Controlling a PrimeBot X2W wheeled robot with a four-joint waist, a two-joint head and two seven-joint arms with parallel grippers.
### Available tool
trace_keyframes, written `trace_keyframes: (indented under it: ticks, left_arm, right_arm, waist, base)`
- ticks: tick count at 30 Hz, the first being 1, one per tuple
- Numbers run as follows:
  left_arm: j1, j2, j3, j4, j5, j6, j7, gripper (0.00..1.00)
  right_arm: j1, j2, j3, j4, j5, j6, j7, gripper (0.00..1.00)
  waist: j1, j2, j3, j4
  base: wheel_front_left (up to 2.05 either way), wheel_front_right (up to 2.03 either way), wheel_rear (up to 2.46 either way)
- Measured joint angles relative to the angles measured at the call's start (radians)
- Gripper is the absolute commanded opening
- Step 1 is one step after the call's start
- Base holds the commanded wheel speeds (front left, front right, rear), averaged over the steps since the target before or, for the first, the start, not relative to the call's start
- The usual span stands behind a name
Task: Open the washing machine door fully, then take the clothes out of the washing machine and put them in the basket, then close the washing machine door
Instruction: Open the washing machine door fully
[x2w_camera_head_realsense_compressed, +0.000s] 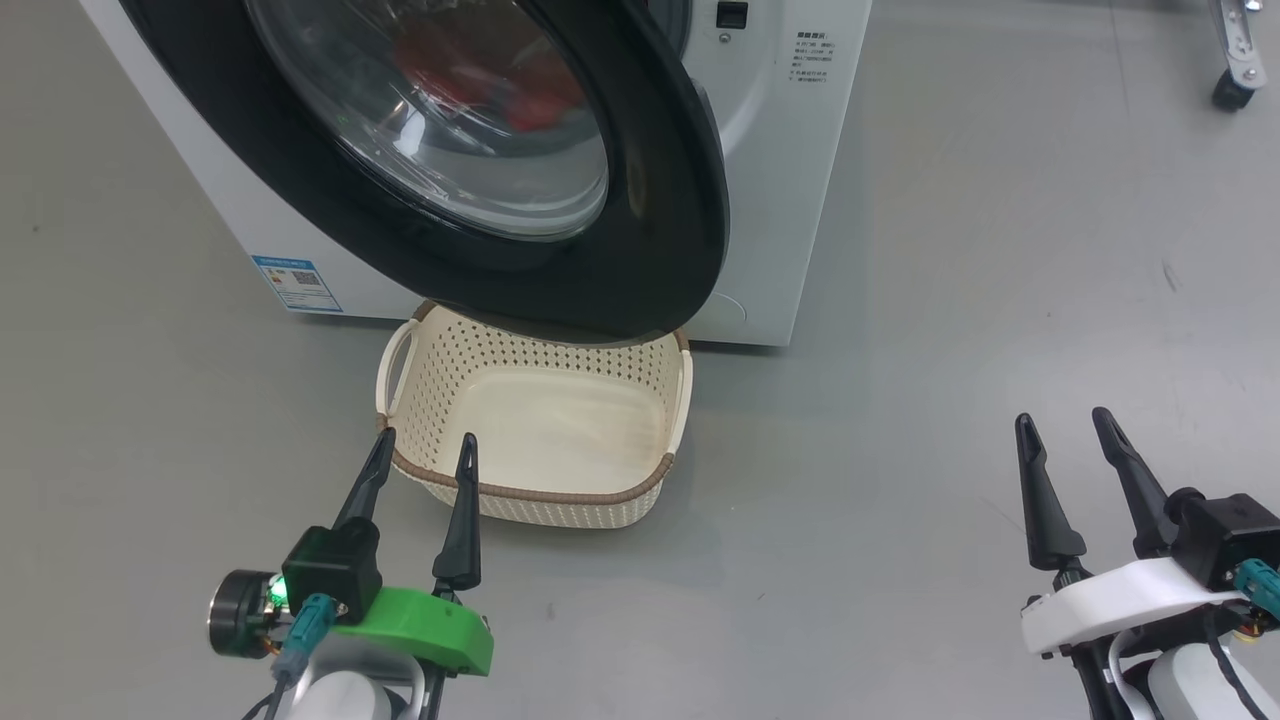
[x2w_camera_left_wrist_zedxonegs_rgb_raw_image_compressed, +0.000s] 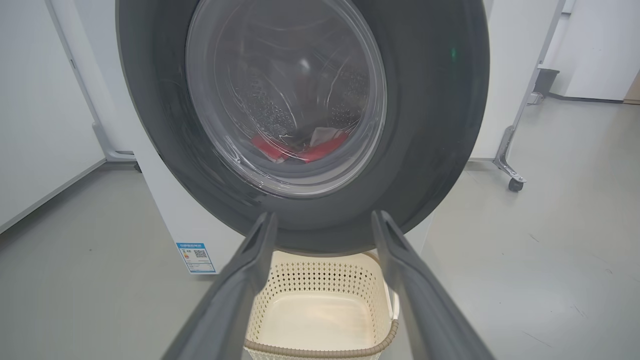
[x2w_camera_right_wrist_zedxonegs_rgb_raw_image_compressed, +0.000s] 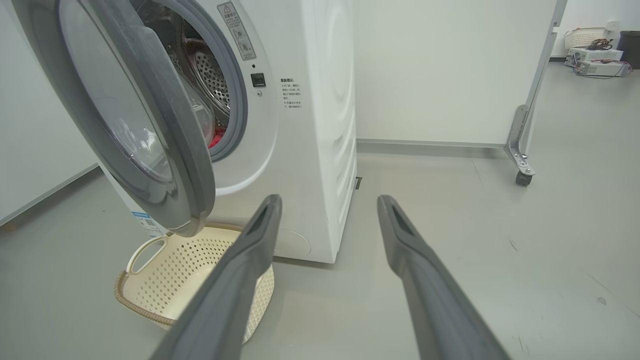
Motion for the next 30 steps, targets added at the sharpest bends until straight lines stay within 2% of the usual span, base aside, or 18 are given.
trace_keyframes:
  ticks: [30]
  left_arm:
    - [0.012,0.0,-0.008,0.001,-0.002,0.0,0.0,1.0]
  right_arm:
    - [0.05,0.031,-0.043,-0.07,-0.038,-0.007,-0.003,1.0]
  waist:
    - [0.0,0.0,0.006,-0.001]
  base:
    - [0.0,0.0,0.0]
